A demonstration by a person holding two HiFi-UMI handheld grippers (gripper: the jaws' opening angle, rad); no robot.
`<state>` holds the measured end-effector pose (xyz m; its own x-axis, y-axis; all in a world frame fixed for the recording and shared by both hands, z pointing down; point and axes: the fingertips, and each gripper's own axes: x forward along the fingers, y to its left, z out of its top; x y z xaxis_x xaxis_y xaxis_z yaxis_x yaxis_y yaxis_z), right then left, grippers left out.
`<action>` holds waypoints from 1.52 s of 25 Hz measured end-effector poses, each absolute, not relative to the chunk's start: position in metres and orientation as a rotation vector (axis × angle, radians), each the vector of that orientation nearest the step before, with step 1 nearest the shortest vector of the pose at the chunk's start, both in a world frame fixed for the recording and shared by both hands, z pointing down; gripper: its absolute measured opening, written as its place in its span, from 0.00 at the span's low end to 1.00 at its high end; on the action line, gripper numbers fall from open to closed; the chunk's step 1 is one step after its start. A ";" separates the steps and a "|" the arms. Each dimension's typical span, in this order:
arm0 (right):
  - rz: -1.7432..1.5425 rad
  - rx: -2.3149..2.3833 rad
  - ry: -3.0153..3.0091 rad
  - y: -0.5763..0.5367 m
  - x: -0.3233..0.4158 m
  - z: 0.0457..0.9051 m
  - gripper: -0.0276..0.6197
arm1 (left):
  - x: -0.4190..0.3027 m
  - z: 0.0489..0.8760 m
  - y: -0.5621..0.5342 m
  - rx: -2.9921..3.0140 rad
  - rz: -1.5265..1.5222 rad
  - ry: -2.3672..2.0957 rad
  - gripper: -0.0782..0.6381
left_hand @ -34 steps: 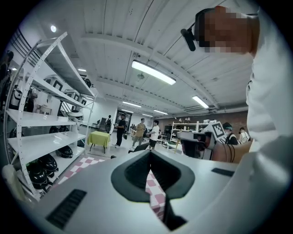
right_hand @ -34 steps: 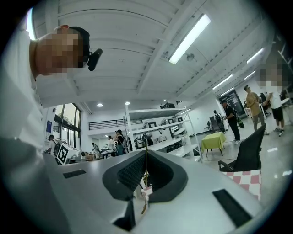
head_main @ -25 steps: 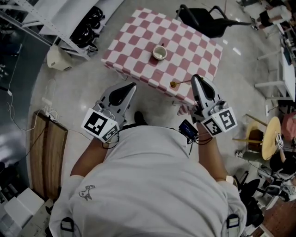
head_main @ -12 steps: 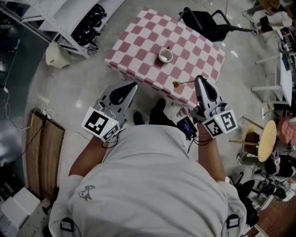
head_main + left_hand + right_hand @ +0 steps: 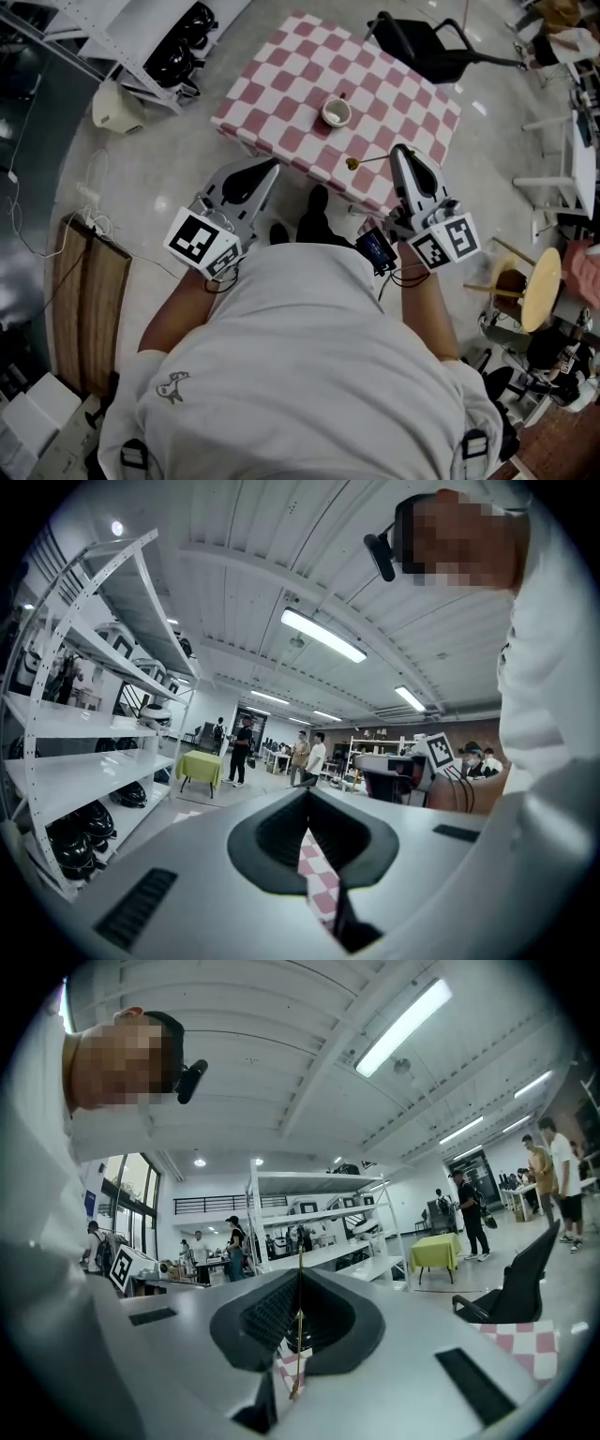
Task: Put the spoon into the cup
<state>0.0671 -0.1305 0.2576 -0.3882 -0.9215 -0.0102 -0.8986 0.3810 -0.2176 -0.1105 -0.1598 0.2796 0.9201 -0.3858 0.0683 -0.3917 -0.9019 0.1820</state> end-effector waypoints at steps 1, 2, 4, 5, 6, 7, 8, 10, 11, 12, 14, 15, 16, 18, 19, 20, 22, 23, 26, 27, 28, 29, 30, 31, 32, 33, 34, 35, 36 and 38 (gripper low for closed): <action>-0.269 -1.654 2.499 -0.134 0.071 0.257 0.09 | -0.105 0.277 -0.163 2.889 0.042 -0.589 0.13; -0.272 -1.652 2.498 -0.137 0.075 0.257 0.09 | -0.101 0.276 -0.165 2.891 0.044 -0.589 0.13; -0.284 -1.653 2.495 -0.142 0.083 0.260 0.09 | -0.095 0.278 -0.169 2.885 0.058 -0.591 0.13; -0.290 -1.654 2.494 -0.145 0.086 0.262 0.09 | -0.092 0.281 -0.172 2.879 0.065 -0.593 0.13; -0.295 -1.654 2.494 -0.149 0.089 0.264 0.09 | -0.089 0.283 -0.177 2.875 0.071 -0.594 0.13; -0.301 -1.654 2.493 -0.154 0.093 0.266 0.09 | -0.085 0.285 -0.181 2.872 0.075 -0.595 0.13; -0.308 -1.653 2.494 -0.158 0.097 0.268 0.09 | -0.081 0.287 -0.186 2.871 0.079 -0.595 0.13; -0.323 -1.648 2.495 -0.168 0.104 0.272 0.09 | -0.073 0.289 -0.195 2.868 0.088 -0.598 0.13; -0.331 -1.645 2.494 -0.174 0.108 0.273 0.09 | -0.069 0.291 -0.199 2.865 0.096 -0.600 0.13; -0.339 -1.642 2.494 -0.179 0.112 0.274 0.09 | -0.065 0.293 -0.204 2.864 0.107 -0.604 0.13; -0.357 -1.636 2.497 -0.191 0.119 0.277 0.09 | -0.055 0.298 -0.214 2.877 0.136 -0.618 0.13; -0.364 -1.634 2.500 -0.197 0.123 0.280 0.09 | -0.050 0.299 -0.219 2.884 0.149 -0.625 0.13; -0.371 -1.636 2.504 -0.204 0.126 0.282 0.09 | -0.046 0.301 -0.224 2.886 0.157 -0.631 0.13; -0.385 -1.641 2.511 -0.217 0.132 0.288 0.09 | -0.036 0.305 -0.235 2.876 0.166 -0.637 0.13; -0.394 -1.638 2.513 -0.222 0.135 0.291 0.09 | -0.031 0.308 -0.240 2.866 0.171 -0.638 0.13; -0.403 -1.632 2.516 -0.228 0.138 0.294 0.09 | -0.026 0.312 -0.245 2.857 0.175 -0.637 0.13; -0.416 -1.624 2.525 -0.238 0.143 0.302 0.09 | -0.018 0.319 -0.253 2.843 0.190 -0.635 0.13; -0.421 -1.627 2.528 -0.243 0.146 0.306 0.09 | -0.014 0.323 -0.257 2.838 0.199 -0.636 0.13; -0.445 -1.639 2.527 -0.258 0.158 0.319 0.09 | -0.004 0.336 -0.270 2.816 0.223 -0.650 0.13; -0.457 -1.641 2.525 -0.262 0.162 0.324 0.09 | 0.000 0.340 -0.274 2.808 0.232 -0.656 0.13; -0.468 -1.644 2.523 -0.265 0.165 0.328 0.09 | 0.003 0.344 -0.278 2.802 0.241 -0.659 0.13; -0.480 -1.647 2.519 -0.268 0.168 0.333 0.09 | 0.006 0.347 -0.280 2.798 0.249 -0.660 0.13; -0.492 -1.649 2.512 -0.271 0.170 0.338 0.09 | 0.008 0.350 -0.283 2.794 0.256 -0.659 0.13; -0.503 -1.650 2.505 -0.274 0.172 0.342 0.09 | 0.010 0.353 -0.285 2.790 0.261 -0.659 0.13; -0.515 -1.649 2.499 -0.277 0.174 0.347 0.09 | 0.011 0.357 -0.288 2.786 0.267 -0.659 0.13; -0.526 -1.646 2.494 -0.280 0.175 0.351 0.09 | 0.012 0.360 -0.291 2.781 0.274 -0.660 0.13; -0.537 -1.641 2.492 -0.282 0.175 0.354 0.09 | 0.013 0.364 -0.294 2.774 0.280 -0.661 0.13; -0.547 -1.635 2.492 -0.284 0.174 0.357 0.09 | 0.013 0.367 -0.295 2.767 0.285 -0.662 0.13; -0.556 -1.629 2.493 -0.285 0.173 0.360 0.09 | 0.013 0.370 -0.296 2.760 0.289 -0.662 0.13; -0.568 -1.621 2.496 -0.289 0.172 0.364 0.09 | 0.016 0.376 -0.299 2.749 0.292 -0.660 0.13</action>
<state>0.1723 -0.2886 0.3643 -0.4234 -0.8995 0.1080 -0.8577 0.3595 -0.3676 0.0161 -0.2987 0.3760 0.8738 -0.4091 0.2628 -0.4698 -0.8498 0.2390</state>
